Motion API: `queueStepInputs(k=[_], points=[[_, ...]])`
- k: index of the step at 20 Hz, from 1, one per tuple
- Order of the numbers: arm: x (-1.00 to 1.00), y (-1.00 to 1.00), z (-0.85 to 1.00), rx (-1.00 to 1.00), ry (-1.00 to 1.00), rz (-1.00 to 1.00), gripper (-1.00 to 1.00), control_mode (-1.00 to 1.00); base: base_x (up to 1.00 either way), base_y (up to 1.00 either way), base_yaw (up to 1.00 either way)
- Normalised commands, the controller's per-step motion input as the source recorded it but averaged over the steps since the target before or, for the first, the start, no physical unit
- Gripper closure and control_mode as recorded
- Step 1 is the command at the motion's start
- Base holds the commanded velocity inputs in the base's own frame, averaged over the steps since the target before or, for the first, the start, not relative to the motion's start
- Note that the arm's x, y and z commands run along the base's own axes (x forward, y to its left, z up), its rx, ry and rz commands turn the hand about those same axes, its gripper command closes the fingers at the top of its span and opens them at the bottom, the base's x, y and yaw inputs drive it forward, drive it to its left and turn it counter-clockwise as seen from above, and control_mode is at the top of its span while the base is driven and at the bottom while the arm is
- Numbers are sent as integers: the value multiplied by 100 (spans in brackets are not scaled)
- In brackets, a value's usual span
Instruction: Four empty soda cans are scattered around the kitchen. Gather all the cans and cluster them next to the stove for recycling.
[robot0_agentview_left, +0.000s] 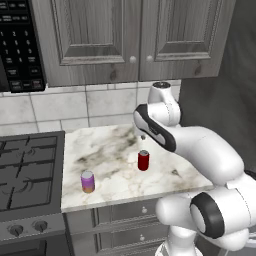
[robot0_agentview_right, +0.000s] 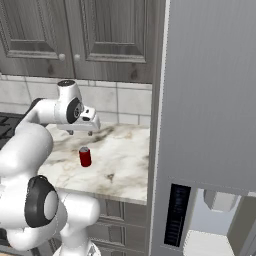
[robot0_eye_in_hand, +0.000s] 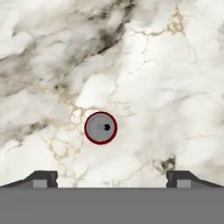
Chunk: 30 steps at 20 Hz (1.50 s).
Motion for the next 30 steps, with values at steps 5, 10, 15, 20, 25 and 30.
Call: queueStepInputs(k=[5, 10, 15, 20, 25, 30], points=[[8, 10, -32, -3, 0, 0, -100, -100, 0, 0, 0], [7, 8, -32, -1, 0, 0, -100, -100, 0, 0, 0], [0, 3, -25, 0, 0, 0, -100, -100, 0, 0, 0], [3, 0, -26, 0, 0, 0, -100, -100, 0, 0, 0], [7, 0, -21, 0, 1, 1, -100, -100, 0, 0, 0], [13, 0, -12, 2, 0, 2, -100, -100, 0, 0, 0]])
